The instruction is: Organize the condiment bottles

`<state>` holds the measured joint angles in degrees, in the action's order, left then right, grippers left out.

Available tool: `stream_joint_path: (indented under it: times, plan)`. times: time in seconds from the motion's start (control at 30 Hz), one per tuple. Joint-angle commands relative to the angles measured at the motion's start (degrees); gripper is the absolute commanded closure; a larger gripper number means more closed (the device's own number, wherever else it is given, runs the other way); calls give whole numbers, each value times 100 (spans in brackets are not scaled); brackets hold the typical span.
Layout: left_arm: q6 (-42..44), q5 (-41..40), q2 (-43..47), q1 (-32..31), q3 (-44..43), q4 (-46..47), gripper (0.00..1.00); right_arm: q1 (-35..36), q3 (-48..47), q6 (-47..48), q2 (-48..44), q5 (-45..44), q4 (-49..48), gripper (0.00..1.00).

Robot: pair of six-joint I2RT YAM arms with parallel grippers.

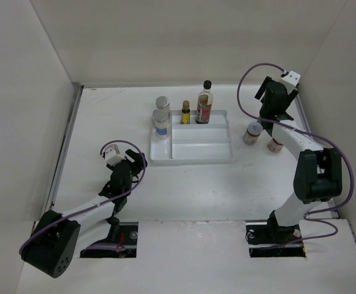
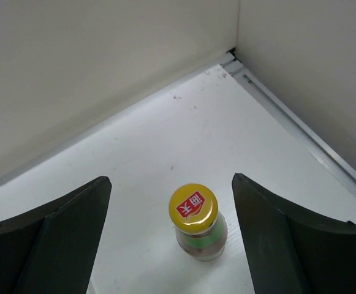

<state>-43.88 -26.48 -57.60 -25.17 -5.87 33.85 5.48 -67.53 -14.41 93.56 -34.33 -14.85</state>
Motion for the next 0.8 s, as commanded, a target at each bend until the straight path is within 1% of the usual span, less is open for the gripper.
stream_joint_path:
  times: [0.0,0.23,0.4,0.47,0.53,0.6,0.7,0.77]
  plan:
    - [-51,55,-40,-1,-230,289,33,-95,-59,-105,101,-31,87,16]
    - [-59,64,-101,-10,-257,298,33,-253,-94,-246,373,22,149,35]
    - [-59,55,-67,-10,-248,298,33,-271,-94,-220,400,84,149,49]
    - [-59,90,-110,8,-257,298,33,-306,-146,-211,444,128,175,57]
    - [-59,99,-85,8,-248,298,33,-315,-156,-228,444,207,150,69]
    - [-59,64,-40,8,-239,298,33,-288,-68,-203,313,190,-25,74]
    - [-59,81,-145,-1,-266,298,33,-254,46,-71,41,189,-543,77]
    - [-59,108,-155,8,-266,298,33,-122,29,-35,-144,216,-720,77]
